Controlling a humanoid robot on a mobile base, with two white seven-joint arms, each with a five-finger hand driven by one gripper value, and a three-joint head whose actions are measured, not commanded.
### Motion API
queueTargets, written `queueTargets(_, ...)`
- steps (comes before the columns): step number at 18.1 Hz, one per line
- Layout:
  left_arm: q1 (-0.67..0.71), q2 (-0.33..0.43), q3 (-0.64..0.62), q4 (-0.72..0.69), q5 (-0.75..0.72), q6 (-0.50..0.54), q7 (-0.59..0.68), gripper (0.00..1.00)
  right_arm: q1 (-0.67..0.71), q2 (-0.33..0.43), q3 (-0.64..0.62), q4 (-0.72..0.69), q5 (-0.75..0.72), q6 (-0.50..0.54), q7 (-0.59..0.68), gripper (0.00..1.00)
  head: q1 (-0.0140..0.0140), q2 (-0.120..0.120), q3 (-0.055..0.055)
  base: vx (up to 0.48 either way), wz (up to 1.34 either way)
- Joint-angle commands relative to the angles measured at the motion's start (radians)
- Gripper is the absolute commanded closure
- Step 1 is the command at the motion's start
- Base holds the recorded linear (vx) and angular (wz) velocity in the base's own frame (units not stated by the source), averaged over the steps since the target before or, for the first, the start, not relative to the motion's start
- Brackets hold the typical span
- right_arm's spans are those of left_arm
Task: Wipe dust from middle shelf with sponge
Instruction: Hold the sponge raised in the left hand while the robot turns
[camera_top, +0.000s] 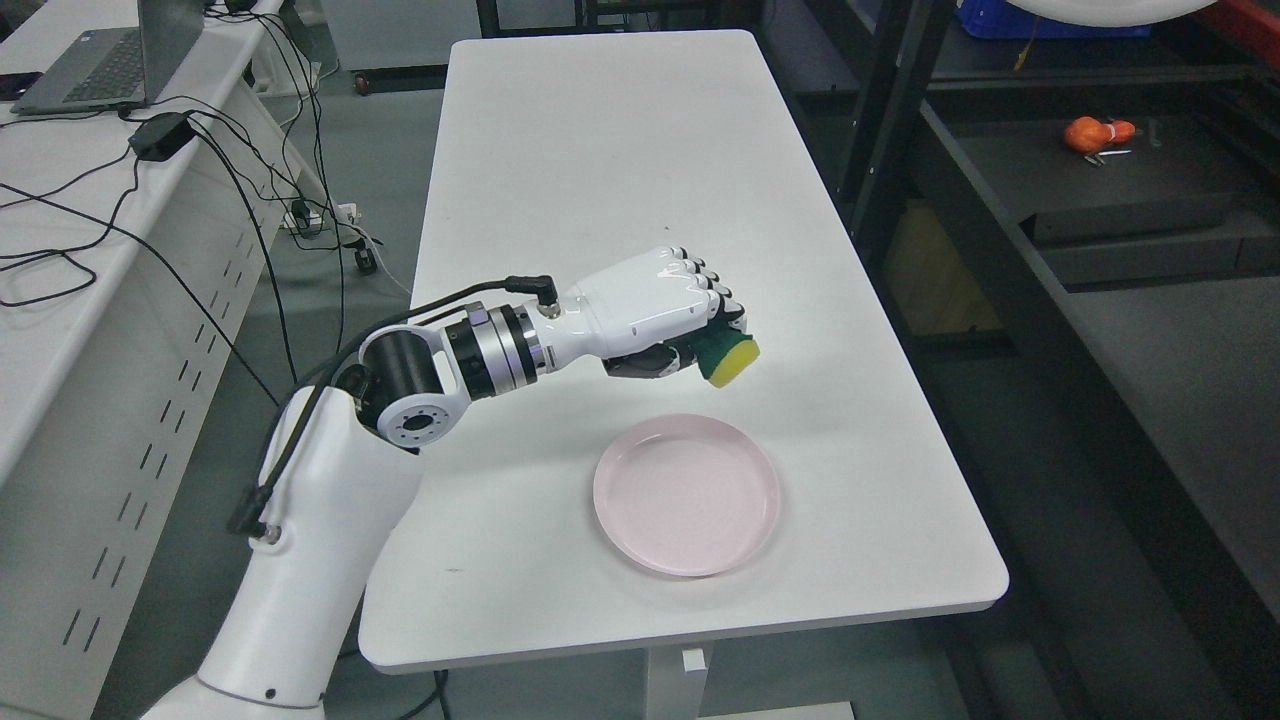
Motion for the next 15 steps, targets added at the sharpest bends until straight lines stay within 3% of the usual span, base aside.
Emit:
queueTargets(1, 0.001, -0.014, 0.001, 0.001, 0.001, 0.000, 0.000, 1.00, 0.000, -0.017, 0.000, -0.017, 0.000, 0.073, 0.000, 0.00, 0.0000, 0.000, 0.000, 0.000, 0.00)
queueTargets(15, 0.003, -0.028, 0.001, 0.002, -0.001, 0.000, 0.000, 1.00, 0.000, -0.017, 0.000, -0.017, 0.000, 0.073, 0.000, 0.00, 0.0000, 0.000, 0.000, 0.000, 0.00)
